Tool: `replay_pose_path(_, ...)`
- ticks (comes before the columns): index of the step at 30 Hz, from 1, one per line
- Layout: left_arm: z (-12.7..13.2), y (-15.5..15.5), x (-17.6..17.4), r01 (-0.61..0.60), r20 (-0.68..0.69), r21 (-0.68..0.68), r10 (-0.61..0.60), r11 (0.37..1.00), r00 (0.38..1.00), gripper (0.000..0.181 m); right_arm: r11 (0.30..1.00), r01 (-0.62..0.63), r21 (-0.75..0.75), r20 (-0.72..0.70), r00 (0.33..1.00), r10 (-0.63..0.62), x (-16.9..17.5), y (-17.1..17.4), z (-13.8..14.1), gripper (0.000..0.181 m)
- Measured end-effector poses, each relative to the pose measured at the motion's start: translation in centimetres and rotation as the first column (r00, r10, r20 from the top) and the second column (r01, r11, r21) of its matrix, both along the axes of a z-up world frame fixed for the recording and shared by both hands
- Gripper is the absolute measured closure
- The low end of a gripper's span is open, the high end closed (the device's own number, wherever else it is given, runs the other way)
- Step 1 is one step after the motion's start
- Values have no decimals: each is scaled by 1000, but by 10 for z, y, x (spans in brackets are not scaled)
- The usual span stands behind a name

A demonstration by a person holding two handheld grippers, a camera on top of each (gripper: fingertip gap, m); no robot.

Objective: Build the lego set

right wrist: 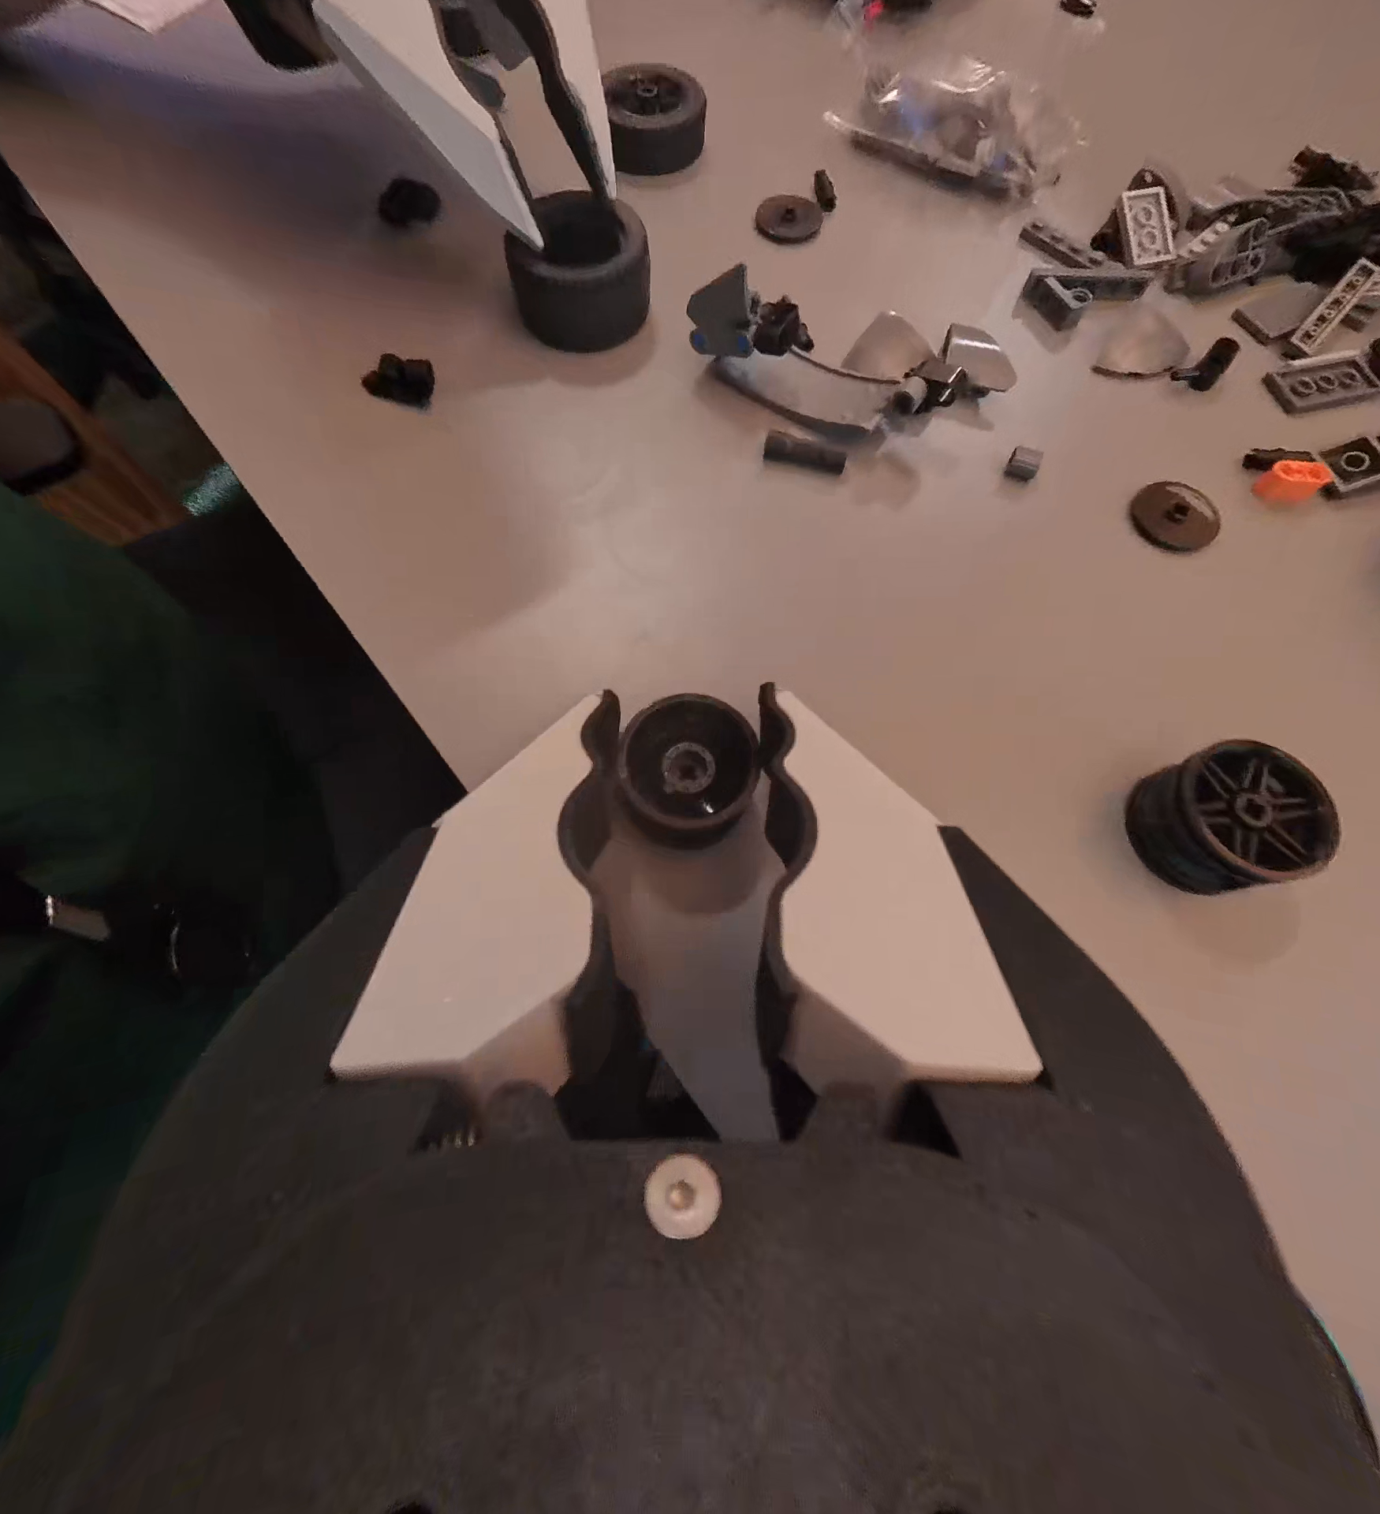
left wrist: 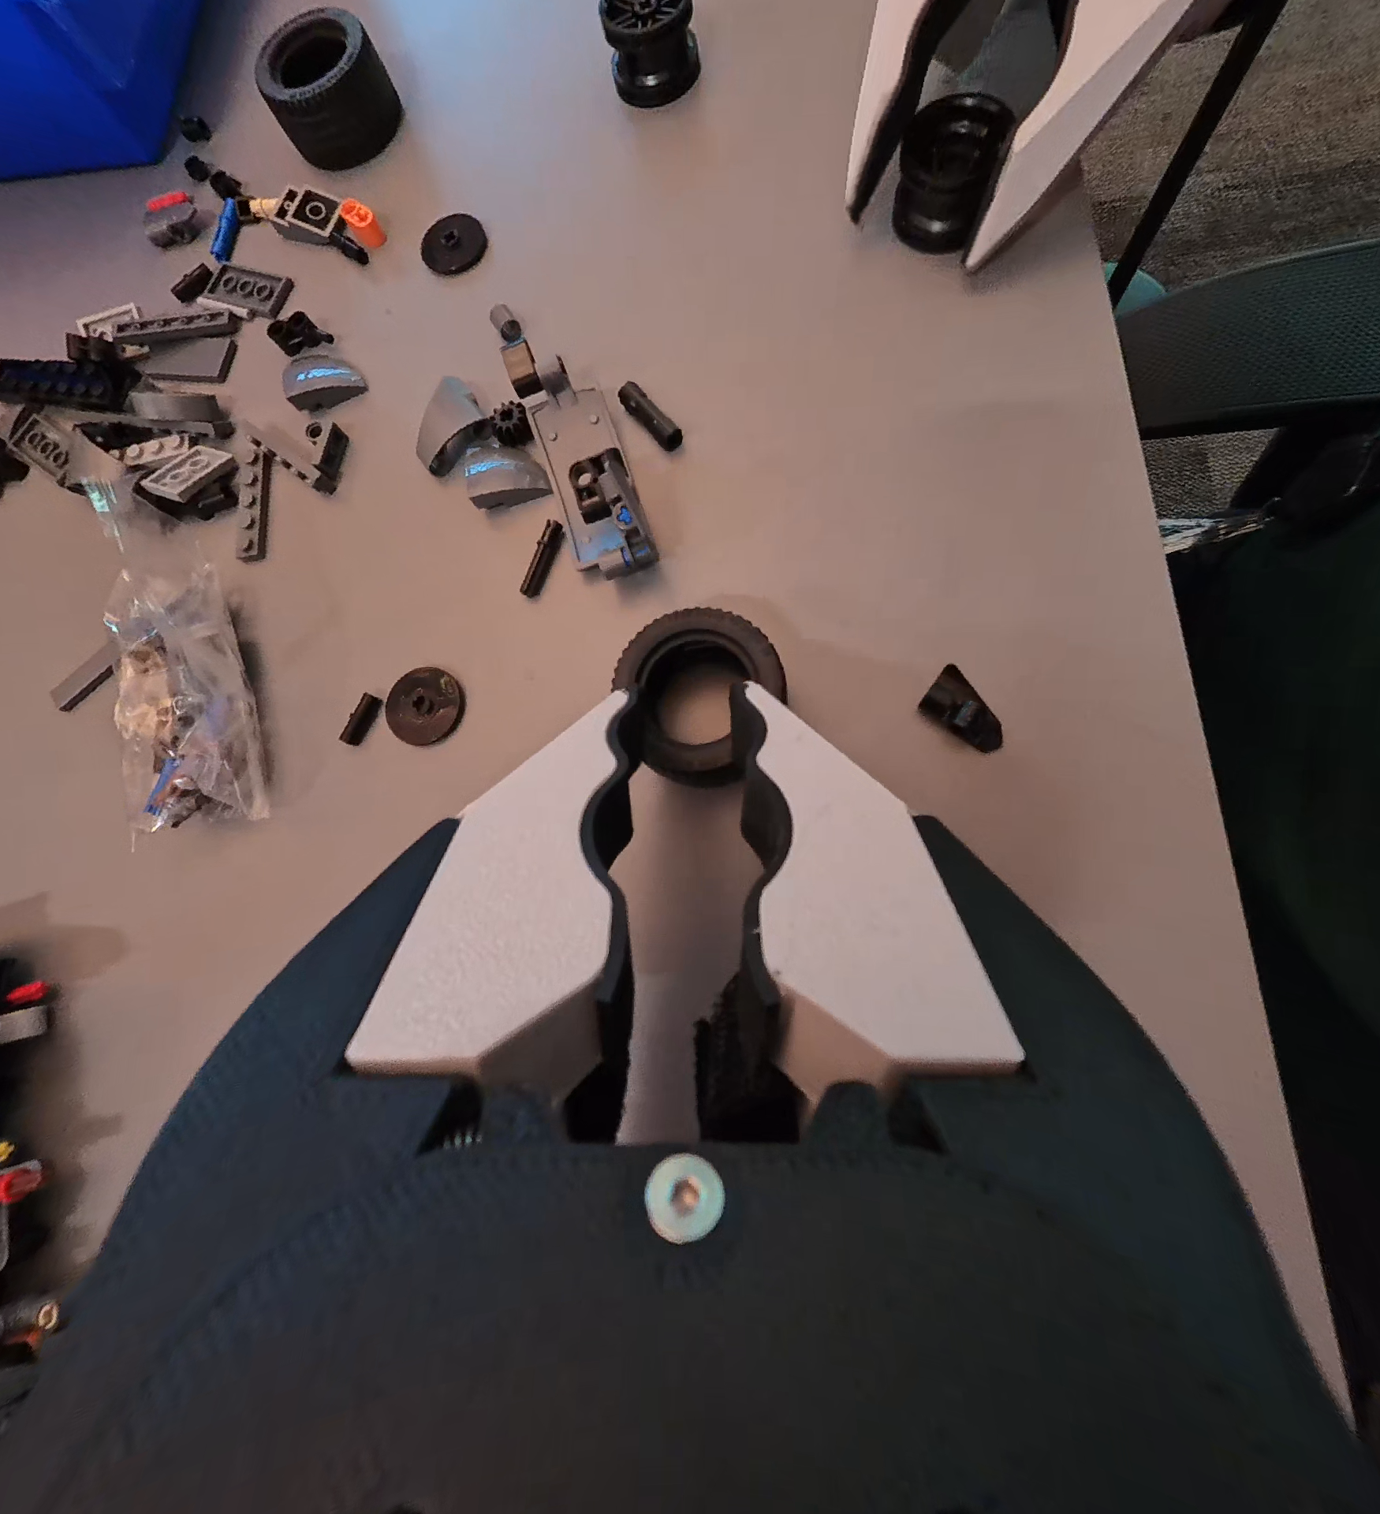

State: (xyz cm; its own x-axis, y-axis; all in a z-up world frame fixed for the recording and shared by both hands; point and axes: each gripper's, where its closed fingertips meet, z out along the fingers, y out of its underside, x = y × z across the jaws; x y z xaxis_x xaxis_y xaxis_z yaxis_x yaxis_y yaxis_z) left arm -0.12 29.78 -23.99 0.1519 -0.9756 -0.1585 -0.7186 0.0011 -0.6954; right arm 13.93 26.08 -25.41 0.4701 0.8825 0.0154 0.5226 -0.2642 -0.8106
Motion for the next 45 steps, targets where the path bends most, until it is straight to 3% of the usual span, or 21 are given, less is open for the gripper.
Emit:
replay_pose_path(7, 9, 2, -5, -20, 34, 45, 19, 999, 999, 154, 995, -88, 53, -23, 996, 90, -31, 12, 27, 149)
replay_pose_path(12, 24, -2, 1, 24, 25, 209, -30, 978, 999, 140, 984, -175, 22, -261, 949, 175, -85, 25, 72, 149)
replay_pose_path(15, 29, 2, -3, 10, 23, 273, -17, 962, 1000, 138, 976, -216, 9, -240, 947, 212, -114, 37, 65, 149)
replay_pose_path(18, 35, 2, -2, -8, 52, 332, -10, 943, 999, 134, 972, -226, -59, -337, 921, 193, -137, 45, 72, 149)
replay_pose_path(21, 44, 15, -1, -99, 85, 440, 68, 893, 994, 130, 960, -248, -131, -517, 843, 147, -150, 51, 97, 149)
replay_pose_path(24, 62, 24, -1, -178, 147, 515, 118, 839, 982, 133, 914, -336, -228, -712, 697, 79, -156, 56, 120, 150)
replay_pose_path(27, 74, 30, -4, -213, 155, 578, 150, 788, 977, 140, 868, -408, -283, -799, 601, 22, -161, 58, 127, 150)
replay_pose_path(30, 79, 31, -7, -230, 170, 603, 158, 764, 973, 142, 859, -412, -302, -825, 565, -20, -162, 64, 129, 150)
replay_pose_path(33, 90, 28, -8, -243, 192, 644, 153, 726, 969, 143, 854, -410, -319, -841, 539, -55, -163, 68, 130, 150)
replay_pose_path(40, 92, 28, -8, -248, 195, 649, 157, 719, 968, 151, 817, -464, -343, -866, 493, -84, -172, 62, 132, 149)
replay_pose_path(43, 90, 31, -11, -236, 162, 647, 172, 725, 972, 151, 840, -422, -340, -847, 525, -79, -171, 64, 129, 140)
replay_pose_path(45, 89, 27, -12, -202, 148, 612, 141, 765, 979, 151, 876, -364, -317, -820, 569, -61, -163, 69, 128, 139)
